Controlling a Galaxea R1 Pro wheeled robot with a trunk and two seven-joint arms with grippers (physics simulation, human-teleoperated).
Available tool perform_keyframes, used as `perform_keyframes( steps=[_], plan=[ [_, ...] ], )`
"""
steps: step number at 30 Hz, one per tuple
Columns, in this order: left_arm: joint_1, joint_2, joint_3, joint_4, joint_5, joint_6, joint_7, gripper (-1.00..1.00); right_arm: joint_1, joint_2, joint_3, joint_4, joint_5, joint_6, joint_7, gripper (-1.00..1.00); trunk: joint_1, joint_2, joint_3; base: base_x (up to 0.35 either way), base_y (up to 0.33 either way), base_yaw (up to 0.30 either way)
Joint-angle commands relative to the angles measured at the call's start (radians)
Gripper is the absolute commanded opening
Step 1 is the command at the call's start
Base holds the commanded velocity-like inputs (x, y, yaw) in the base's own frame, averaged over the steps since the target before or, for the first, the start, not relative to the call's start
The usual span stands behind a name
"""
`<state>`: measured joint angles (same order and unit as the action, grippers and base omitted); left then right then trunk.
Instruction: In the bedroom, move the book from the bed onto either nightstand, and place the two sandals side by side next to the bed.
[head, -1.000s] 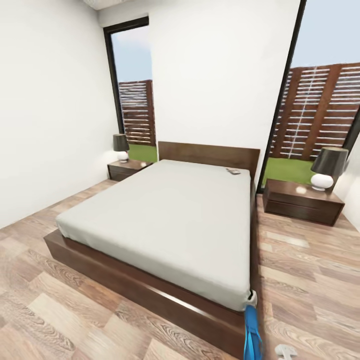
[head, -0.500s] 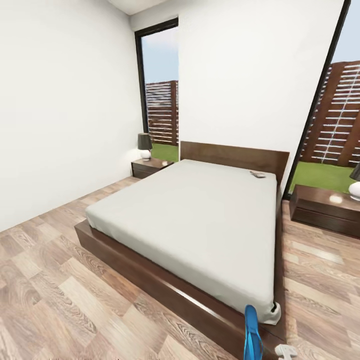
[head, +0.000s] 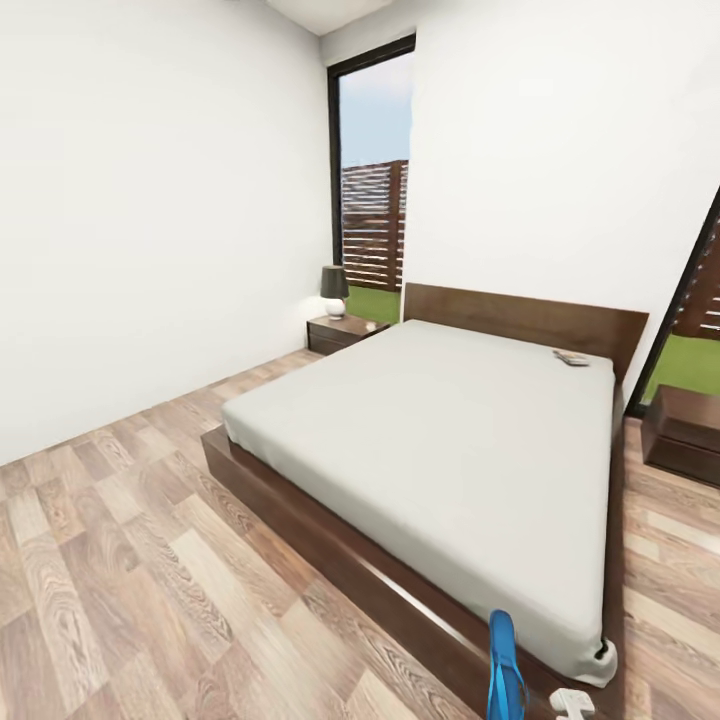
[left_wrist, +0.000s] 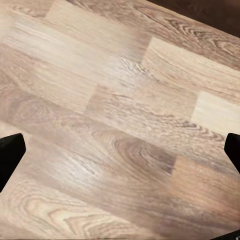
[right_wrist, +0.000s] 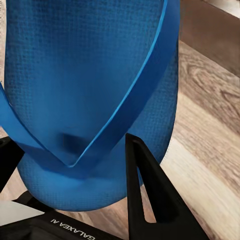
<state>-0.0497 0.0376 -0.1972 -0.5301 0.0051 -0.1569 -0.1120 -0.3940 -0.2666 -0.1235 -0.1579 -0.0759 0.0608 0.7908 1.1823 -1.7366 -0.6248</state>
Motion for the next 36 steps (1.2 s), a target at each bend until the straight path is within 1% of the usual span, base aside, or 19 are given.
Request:
perform_keyframes(
  steps=[1,36],
  plan=[
    [-0.001,0.001,-0.004,0.001,0.000,-0.004,0.000,1.00,0.000,0.000,-0.002,0.000,-0.009,0.007,0.004,-1.00,0.000,0.000,-0.001,0.000,0.000,0.292],
    [-0.001,-0.001,-0.004,0.001,0.001,-0.003,0.000,1.00,0.000,0.000,-0.002,0.001,-0.008,0.007,0.002,-1.00,0.000,0.000,-0.001,0.000,0.000,0.291]
  ],
)
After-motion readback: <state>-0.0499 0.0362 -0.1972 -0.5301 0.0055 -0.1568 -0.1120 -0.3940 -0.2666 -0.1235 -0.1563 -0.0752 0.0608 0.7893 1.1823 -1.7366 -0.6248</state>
